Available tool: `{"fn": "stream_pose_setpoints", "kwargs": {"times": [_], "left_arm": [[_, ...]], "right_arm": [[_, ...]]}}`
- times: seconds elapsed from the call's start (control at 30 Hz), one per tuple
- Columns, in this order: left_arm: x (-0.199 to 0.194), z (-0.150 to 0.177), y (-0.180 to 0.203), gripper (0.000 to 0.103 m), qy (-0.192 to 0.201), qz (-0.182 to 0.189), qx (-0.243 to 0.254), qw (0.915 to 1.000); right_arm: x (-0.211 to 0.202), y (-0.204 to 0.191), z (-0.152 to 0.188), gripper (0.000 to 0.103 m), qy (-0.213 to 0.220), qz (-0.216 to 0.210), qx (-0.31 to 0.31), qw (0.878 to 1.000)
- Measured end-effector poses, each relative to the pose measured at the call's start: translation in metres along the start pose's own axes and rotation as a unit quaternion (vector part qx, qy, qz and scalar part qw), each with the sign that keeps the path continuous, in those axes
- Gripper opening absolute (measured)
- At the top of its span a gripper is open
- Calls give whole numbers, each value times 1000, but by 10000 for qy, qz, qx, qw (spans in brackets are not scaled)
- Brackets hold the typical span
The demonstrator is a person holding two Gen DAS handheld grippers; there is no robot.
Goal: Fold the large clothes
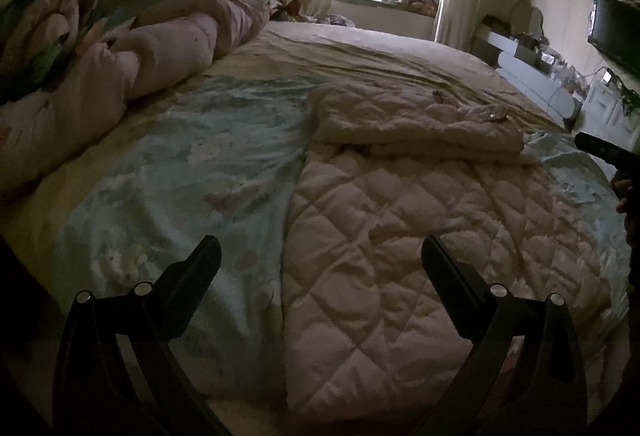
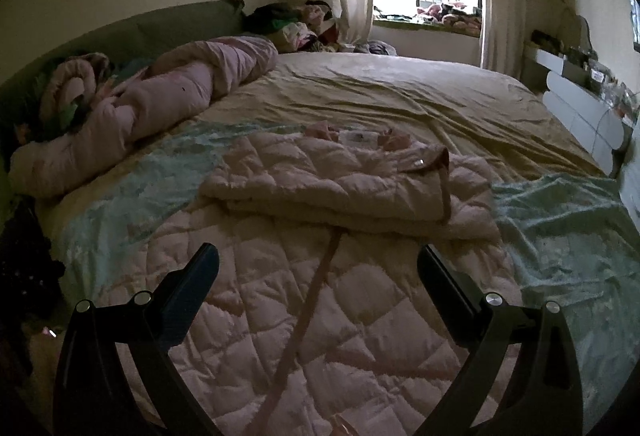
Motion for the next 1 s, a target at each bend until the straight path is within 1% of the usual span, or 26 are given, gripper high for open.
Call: {"fn": "stream_pose_setpoints", "kwargs": {"times": [0.3, 0.63, 0.8, 0.9, 0.97, 1.0], "left_arm": [[6, 25, -16, 94, -202, -94, -171, 9996], [24, 50, -36, 94, -585, -237, -298, 9976], [35, 63, -46, 94, -766, -175, -441, 9959], [39, 69, -49, 94, -828, -167, -421, 9955], [42, 71, -51, 94, -882, -106, -481, 9949], [44, 71, -52, 94, -915, 2, -540, 9943]], "right_arm": [[5, 7, 16, 99, -126, 78, -29, 9999], [27, 34, 57, 99, -642, 387, 99, 9971], [32, 48, 75, 99, -837, 469, 207, 9952], [35, 54, 85, 99, -944, 503, 241, 9940], [36, 57, 91, 99, -999, 545, 253, 9932], [36, 60, 94, 99, -1024, 550, 272, 9928]]}}
Point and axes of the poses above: each gripper's, at about its wrist camera, not at the fingertips, and x roughly the way its jaws point, y to its right, z to its underside, the point moved 3 cm from there along x, roughly the way its jaws point, and after that the axes turned 9 degrees about -y, right-handed, at the moved point
